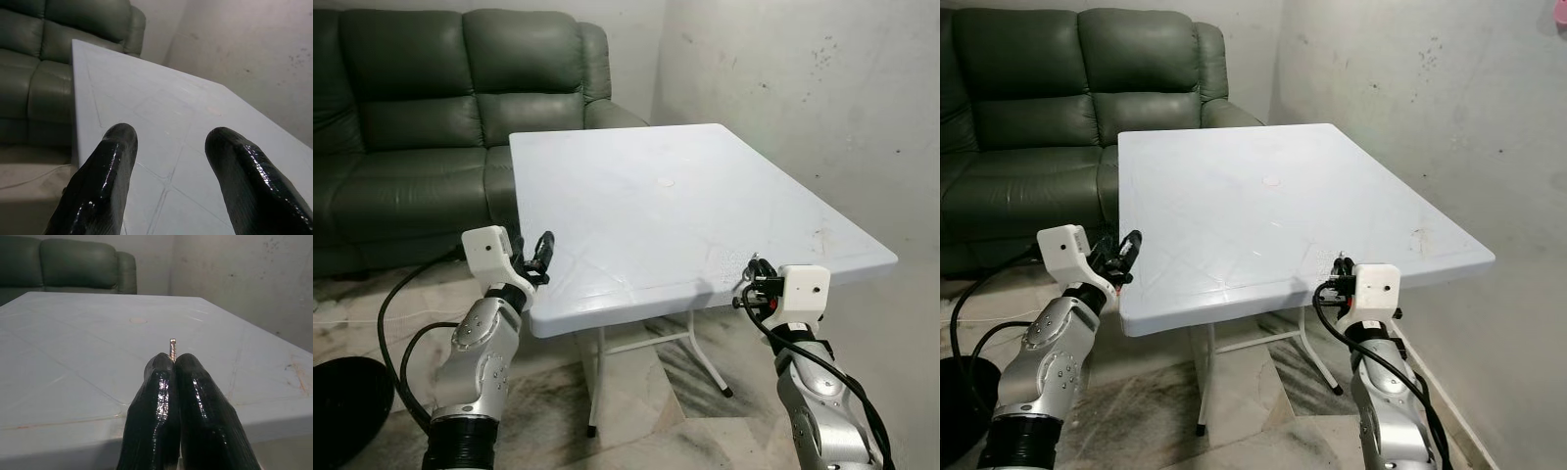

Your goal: Hang keys on a hook

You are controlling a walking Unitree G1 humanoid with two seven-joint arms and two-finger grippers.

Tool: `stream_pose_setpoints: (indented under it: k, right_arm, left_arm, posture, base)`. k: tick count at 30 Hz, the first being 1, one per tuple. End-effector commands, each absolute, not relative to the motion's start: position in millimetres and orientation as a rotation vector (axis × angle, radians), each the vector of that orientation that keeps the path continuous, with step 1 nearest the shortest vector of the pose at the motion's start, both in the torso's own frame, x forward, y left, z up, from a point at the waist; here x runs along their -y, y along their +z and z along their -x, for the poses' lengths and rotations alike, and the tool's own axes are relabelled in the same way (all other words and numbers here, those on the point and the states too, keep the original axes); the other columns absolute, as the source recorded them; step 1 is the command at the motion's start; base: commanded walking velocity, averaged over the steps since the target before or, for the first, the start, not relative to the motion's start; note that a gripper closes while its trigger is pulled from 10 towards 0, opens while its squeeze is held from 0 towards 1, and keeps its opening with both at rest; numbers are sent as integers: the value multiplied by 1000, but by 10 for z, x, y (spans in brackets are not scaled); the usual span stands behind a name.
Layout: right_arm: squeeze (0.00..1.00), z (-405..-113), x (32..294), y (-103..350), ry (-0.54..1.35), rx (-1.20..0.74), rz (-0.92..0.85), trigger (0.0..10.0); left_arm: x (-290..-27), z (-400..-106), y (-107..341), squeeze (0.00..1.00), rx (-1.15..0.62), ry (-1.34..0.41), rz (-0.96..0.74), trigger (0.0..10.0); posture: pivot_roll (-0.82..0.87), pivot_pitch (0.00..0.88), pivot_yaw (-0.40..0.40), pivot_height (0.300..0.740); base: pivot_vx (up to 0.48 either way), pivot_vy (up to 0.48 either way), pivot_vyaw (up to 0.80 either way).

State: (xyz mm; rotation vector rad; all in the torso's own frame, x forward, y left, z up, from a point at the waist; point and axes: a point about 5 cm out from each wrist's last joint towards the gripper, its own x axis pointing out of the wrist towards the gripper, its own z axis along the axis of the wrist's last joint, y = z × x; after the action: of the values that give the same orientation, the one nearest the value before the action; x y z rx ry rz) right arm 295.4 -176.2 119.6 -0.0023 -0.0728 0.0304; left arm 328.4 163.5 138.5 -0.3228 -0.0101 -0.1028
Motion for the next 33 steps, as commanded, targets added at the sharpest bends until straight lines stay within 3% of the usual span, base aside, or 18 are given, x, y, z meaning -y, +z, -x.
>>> stream_pose_setpoints:
  k: [1, 33]
  right_arm:
    - [0, -2944, 1800, 1220, 21, 84, 7, 10000]
    - [0, -2940, 1835, 1199, -5, 53, -10, 10000]
  left_arm:
    - [-1620, -3303, 1424, 0, 16, -103, 324, 10000]
    - [-1675, -3323, 1429, 0, 6, -103, 313, 10000]
  posture:
    - [14, 0, -50, 740]
    - [5, 0, -42, 740]
  base:
    - [0, 0, 0]
    - [0, 0, 0]
